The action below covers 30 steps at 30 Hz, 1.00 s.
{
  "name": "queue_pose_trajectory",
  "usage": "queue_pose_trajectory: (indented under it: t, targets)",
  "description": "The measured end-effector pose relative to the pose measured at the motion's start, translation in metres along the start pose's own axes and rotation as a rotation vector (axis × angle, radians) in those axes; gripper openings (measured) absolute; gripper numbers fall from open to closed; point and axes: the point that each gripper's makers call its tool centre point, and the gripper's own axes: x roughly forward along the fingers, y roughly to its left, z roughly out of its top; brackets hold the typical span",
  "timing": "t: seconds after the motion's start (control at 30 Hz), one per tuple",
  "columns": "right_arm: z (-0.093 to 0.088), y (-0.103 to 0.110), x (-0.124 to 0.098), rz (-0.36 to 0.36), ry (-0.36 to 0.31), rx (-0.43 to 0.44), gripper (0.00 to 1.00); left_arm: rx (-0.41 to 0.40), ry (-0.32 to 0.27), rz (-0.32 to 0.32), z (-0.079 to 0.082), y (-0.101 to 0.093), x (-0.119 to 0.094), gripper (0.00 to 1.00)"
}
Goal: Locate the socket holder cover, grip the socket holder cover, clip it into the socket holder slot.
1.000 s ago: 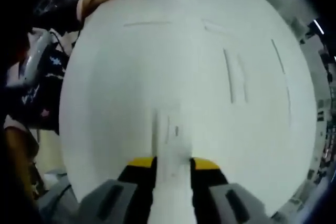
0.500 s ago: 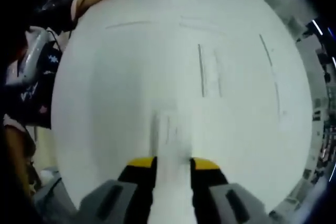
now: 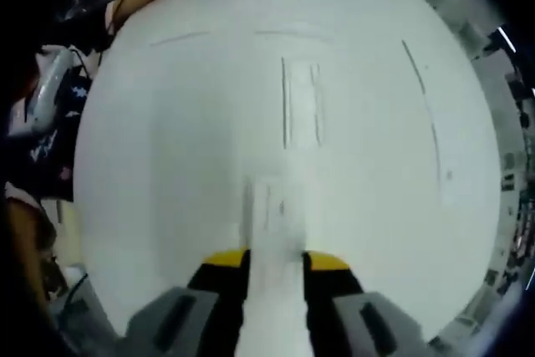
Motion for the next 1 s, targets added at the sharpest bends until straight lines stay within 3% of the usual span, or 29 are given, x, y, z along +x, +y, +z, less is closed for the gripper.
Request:
queue_pose_trajectory:
  t: [0.23, 0.6, 1.0]
  targets:
    - [0.007, -0.008, 0.014, 0.022, 0.009, 0.009, 0.28, 0.004, 0.001, -0.010, -0.001, -0.002, -0.001, 0.83]
    - [0.025, -0.011, 0.017, 0.028, -0.002, -0.042, 0.28, 0.016, 0.004, -0.024, -0.001, -0.007, 0.000, 0.83]
    - [0.030, -0.014, 0.022, 0.043, -0.002, -0.060, 0.28, 0.030, -0.001, -0.032, 0.003, -0.010, -0.001, 0.83]
